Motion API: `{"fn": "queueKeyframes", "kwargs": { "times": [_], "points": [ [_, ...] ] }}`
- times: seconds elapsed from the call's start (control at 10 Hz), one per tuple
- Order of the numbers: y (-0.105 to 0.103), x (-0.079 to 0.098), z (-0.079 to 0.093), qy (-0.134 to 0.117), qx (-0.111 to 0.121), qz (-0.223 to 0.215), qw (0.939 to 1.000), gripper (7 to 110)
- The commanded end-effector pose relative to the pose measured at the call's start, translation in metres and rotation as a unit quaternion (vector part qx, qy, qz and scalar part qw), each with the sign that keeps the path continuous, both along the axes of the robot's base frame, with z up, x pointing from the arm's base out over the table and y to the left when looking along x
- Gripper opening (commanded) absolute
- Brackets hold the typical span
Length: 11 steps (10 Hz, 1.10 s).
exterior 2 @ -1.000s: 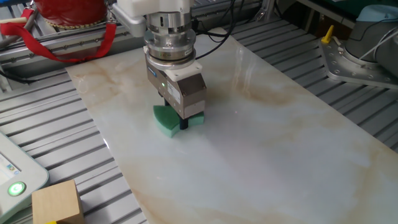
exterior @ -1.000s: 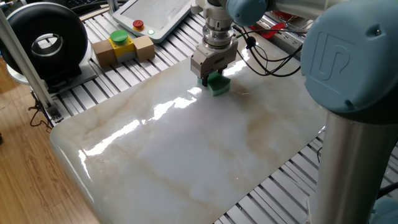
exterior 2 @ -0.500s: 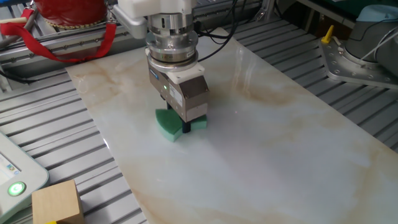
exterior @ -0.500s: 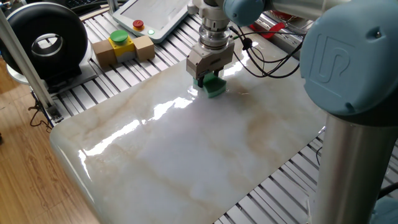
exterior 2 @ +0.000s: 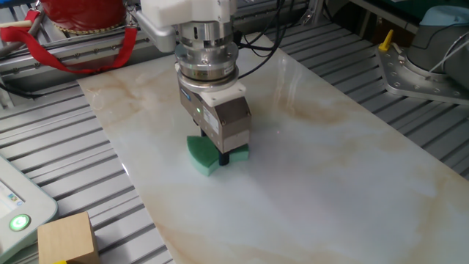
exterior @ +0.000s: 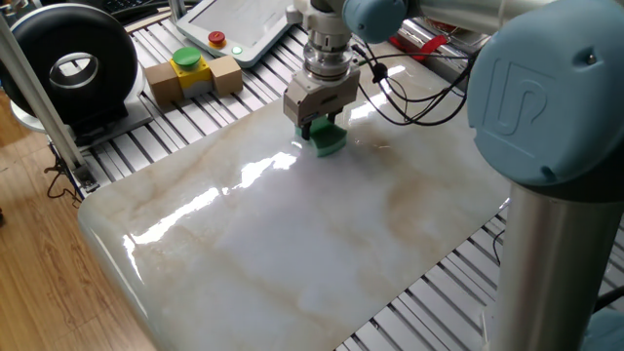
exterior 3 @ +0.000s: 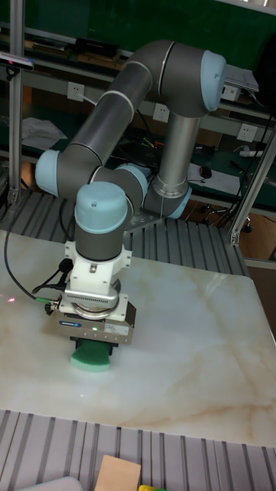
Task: Clean the tabletop with a sponge
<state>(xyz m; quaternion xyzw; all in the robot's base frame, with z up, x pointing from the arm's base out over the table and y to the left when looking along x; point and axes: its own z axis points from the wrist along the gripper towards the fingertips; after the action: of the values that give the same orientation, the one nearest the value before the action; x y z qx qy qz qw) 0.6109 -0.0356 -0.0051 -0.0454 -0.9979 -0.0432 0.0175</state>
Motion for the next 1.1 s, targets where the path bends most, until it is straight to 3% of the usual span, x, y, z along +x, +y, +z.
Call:
{"fn": "queueKeyframes", "kwargs": {
  "times": [0.0, 0.5, 1.0],
  "points": [
    [0.012, 0.002, 0.002, 0.0, 0.006, -0.009, 0.9999, 7],
    [0.022, 0.004, 0.0, 0.001, 0.004, -0.011, 0.9999, 7],
    [0.015, 0.004, 0.0, 0.002, -0.008, -0.011, 0.9999, 7]
  ]
}}
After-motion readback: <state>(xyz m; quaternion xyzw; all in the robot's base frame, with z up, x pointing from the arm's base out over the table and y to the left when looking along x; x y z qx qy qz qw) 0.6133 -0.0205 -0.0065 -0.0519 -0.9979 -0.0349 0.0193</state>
